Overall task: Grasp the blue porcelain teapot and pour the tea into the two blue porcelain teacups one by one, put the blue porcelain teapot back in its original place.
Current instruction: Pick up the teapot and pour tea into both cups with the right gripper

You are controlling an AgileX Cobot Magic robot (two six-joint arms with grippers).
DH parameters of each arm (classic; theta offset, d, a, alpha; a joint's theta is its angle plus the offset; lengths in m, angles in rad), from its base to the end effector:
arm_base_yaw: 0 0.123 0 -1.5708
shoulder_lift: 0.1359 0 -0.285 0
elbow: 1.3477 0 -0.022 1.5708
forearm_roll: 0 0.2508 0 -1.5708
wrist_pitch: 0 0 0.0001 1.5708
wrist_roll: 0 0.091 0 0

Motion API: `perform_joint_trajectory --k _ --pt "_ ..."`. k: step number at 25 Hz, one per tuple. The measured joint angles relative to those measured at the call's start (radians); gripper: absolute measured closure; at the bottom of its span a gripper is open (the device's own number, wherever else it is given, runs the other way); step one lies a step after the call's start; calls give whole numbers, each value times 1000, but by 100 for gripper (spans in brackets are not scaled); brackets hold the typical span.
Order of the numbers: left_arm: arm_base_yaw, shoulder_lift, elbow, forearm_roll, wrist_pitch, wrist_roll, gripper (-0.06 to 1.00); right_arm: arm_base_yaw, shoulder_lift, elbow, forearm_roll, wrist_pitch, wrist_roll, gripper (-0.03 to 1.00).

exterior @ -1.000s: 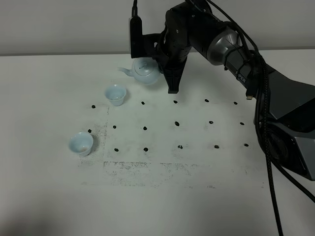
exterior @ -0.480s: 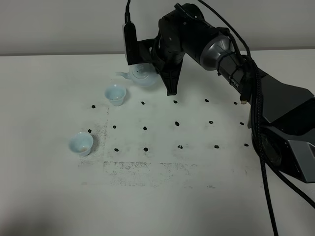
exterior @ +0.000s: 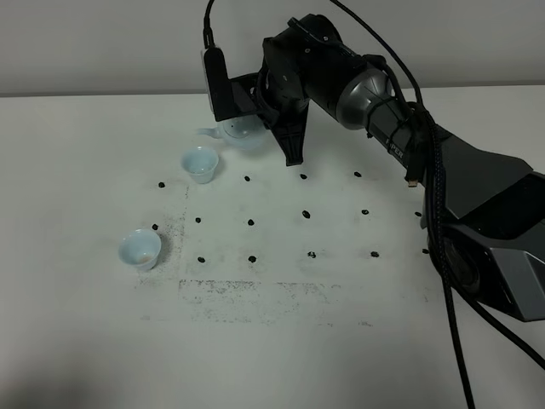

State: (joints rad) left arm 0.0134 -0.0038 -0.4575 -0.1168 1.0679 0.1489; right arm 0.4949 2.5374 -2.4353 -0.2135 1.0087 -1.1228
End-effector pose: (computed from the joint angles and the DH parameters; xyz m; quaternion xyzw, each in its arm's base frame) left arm -0.0012 -0.0093 0.2653 0.0598 0.8614 -0.0176 0.5040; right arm 0.4941 0.2481 0.1939 -0.7135 0.6389 -0.1801 0.2240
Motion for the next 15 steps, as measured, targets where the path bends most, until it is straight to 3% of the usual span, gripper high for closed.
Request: perform_joint_trajectory --k 15 --pt "0 0 0 0 0 0 22 15 7 0 -59 -20 -4 88"
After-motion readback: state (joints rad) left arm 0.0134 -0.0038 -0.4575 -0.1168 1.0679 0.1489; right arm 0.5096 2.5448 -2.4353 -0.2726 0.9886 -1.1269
